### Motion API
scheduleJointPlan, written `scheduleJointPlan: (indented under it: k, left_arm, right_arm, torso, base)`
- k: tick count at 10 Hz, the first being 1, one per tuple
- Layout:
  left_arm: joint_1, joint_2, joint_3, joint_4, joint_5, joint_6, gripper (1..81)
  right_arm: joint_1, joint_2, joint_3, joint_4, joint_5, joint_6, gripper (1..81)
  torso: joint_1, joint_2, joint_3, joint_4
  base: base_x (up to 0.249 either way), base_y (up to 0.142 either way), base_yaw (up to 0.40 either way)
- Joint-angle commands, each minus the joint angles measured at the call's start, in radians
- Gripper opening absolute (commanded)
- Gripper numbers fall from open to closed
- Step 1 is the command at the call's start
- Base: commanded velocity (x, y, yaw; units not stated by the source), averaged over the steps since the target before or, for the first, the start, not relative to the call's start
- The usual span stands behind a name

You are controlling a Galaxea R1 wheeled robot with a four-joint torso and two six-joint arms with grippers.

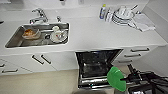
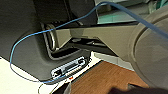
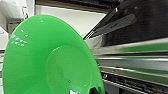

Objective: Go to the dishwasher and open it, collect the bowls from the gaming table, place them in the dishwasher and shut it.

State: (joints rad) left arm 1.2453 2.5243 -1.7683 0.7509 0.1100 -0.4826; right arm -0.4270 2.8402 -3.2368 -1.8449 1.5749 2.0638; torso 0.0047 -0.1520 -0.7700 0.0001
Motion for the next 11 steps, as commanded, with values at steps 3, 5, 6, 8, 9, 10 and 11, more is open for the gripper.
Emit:
scheduleJointPlan:
  k: [3,5,6,8,9,10,11]
  left_arm:
    - [0.05,0.047,-0.082,0.008,0.045,0.004,81.1]
    - [0.076,0.09,-0.176,-0.004,0.043,0.001,81.1]
    - [0.095,0.107,-0.221,-0.002,0.04,0.002,81.1]
    - [0.113,0.124,-0.266,-0.004,0.04,0.002,81.1]
    - [0.116,0.133,-0.286,-0.005,0.04,0.002,81.1]
    - [0.121,0.136,-0.29,-0.005,0.04,0.002,81.1]
    - [0.131,0.136,-0.292,-0.004,0.042,0.002,81.1]
  right_arm:
    - [0.299,0.103,0.008,-0.137,-0.081,0.093,1.0]
    - [0.306,0.184,0.022,-0.194,-0.165,0.113,1.0]
    - [0.311,0.214,0.022,-0.223,-0.217,0.117,1.0]
    - [0.331,0.221,0.022,-0.231,-0.288,0.156,1.0]
    - [0.343,0.219,0.022,-0.266,-0.334,0.17,1.0]
    - [0.36,0.218,0.022,-0.319,-0.39,0.2,1.0]
    - [0.383,0.215,0.022,-0.345,-0.417,0.219,1.0]
  torso:
    - [0.0,0.0,0.0,0.0]
    - [0.0,0.0,0.0,0.0]
    - [0.0,0.0,0.0,0.0]
    - [0.0,0.0,0.0,0.0]
    - [0.0,0.0,0.0,0.0]
    - [0.0,0.0,0.0,0.0]
    - [0.0,0.0,0.0,0.0]
  base:
    - [0.0,0.0,0.0]
    - [0.0,0.0,0.0]
    - [0.0,0.0,0.0]
    - [0.0,0.0,0.0]
    - [0.0,0.0,0.0]
    - [0.0,0.0,0.0]
    - [0.0,0.0,0.0]
